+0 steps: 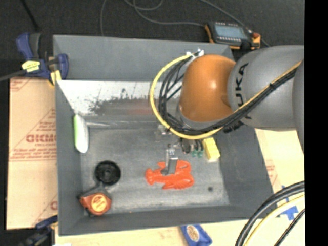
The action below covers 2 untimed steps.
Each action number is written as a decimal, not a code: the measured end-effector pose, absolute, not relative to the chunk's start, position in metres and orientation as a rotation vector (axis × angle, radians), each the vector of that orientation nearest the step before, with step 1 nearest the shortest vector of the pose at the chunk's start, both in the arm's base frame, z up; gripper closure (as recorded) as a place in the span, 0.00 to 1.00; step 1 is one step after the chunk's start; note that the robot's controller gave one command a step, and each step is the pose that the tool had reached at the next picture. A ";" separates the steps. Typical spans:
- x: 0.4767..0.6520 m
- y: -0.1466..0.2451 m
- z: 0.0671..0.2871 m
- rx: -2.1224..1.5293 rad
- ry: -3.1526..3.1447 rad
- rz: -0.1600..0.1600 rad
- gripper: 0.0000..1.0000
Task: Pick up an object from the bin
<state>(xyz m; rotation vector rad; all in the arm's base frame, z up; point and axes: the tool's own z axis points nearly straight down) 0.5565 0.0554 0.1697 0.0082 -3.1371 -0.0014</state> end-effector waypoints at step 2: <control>0.548 0.030 0.121 0.147 -3.145 0.001 0.00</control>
Offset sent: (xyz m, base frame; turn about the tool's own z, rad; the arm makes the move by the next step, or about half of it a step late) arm -0.0197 -0.0475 -0.0997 -0.1690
